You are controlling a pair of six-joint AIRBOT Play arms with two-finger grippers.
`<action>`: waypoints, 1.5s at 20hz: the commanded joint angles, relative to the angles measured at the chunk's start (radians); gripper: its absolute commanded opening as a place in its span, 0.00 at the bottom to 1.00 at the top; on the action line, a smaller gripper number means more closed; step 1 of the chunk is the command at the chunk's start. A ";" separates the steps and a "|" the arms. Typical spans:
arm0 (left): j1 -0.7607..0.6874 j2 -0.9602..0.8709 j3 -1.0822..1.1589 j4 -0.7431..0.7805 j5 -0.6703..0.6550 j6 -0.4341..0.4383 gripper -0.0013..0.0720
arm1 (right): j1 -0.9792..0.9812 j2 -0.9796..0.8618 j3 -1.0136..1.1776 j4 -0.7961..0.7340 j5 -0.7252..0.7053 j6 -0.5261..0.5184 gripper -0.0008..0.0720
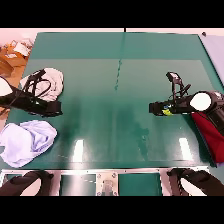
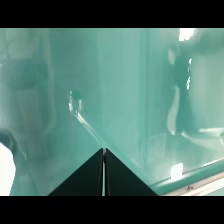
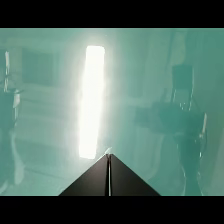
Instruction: Fold the shirts.
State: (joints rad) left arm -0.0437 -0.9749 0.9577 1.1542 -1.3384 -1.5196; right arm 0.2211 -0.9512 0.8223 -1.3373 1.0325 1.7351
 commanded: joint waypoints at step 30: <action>0.233 -0.679 0.619 0.301 0.235 -0.004 0.04 | -0.019 -0.004 -0.002 0.001 -0.150 0.000 0.03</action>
State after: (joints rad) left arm 0.2043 -1.6733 1.4319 1.5211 -0.8394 -1.6001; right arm 0.2161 -0.9554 0.8108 -1.3365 0.8501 1.7351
